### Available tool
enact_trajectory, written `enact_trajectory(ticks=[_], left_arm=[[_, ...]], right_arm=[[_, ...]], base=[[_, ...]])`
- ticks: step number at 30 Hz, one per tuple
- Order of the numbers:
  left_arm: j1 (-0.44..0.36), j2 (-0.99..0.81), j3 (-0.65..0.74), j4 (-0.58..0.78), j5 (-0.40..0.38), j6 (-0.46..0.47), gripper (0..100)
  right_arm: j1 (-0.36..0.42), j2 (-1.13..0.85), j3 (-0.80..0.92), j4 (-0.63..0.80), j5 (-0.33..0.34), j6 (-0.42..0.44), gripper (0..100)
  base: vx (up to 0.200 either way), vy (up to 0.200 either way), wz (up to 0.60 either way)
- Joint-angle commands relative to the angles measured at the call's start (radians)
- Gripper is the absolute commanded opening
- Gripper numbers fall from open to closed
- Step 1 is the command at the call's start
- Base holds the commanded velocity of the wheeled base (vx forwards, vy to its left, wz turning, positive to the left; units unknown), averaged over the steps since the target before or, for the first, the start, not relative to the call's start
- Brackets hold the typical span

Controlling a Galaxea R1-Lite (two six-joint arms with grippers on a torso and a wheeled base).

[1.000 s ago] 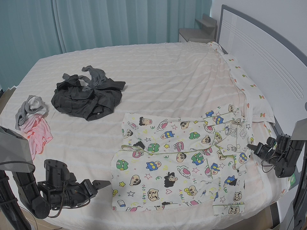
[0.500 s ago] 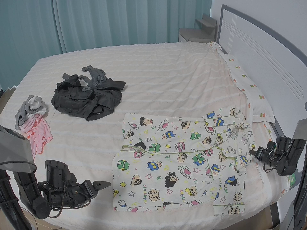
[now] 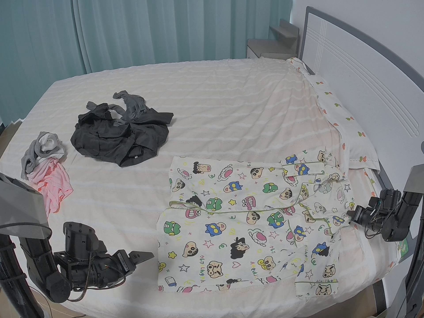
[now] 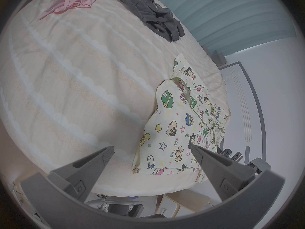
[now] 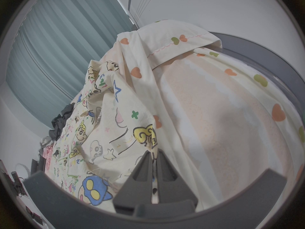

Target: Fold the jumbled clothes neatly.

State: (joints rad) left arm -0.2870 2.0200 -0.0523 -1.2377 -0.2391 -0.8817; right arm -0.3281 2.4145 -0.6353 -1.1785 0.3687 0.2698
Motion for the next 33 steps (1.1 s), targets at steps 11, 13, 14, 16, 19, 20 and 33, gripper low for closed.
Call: enact_trajectory(ticks=[11,13,14,16,19,20,33], left_arm=[[0.0,0.008,-0.001,-0.003,0.0,0.0,100],[0.0,0.019,0.0,-0.019,0.001,0.0,100],[0.0,0.022,0.0,-0.023,0.003,0.0,100],[0.0,0.029,0.002,-0.036,0.017,0.0,100],[-0.001,0.052,0.006,-0.066,0.037,0.0,100],[-0.001,0.055,0.008,-0.072,0.037,0.0,100],[-0.001,0.098,0.023,-0.164,0.037,-0.005,100]], right_arm=[[0.012,0.031,-0.007,0.046,-0.177,-0.119,0],[0.021,0.018,0.002,0.048,-0.2,-0.124,0],[0.024,0.012,0.003,0.048,-0.214,-0.124,0],[0.027,0.003,0.013,0.051,-0.241,-0.133,0],[0.043,-0.005,0.034,0.051,-0.255,-0.158,0],[0.044,-0.006,0.039,0.051,-0.258,-0.161,0],[0.003,-0.147,0.069,0.054,-0.292,-0.165,100]], base=[[0.0,0.0,0.0],[0.0,0.0,0.0],[0.0,0.0,0.0],[0.0,0.0,0.0],[0.0,0.0,0.0],[0.0,0.0,0.0],[0.0,0.0,0.0]])
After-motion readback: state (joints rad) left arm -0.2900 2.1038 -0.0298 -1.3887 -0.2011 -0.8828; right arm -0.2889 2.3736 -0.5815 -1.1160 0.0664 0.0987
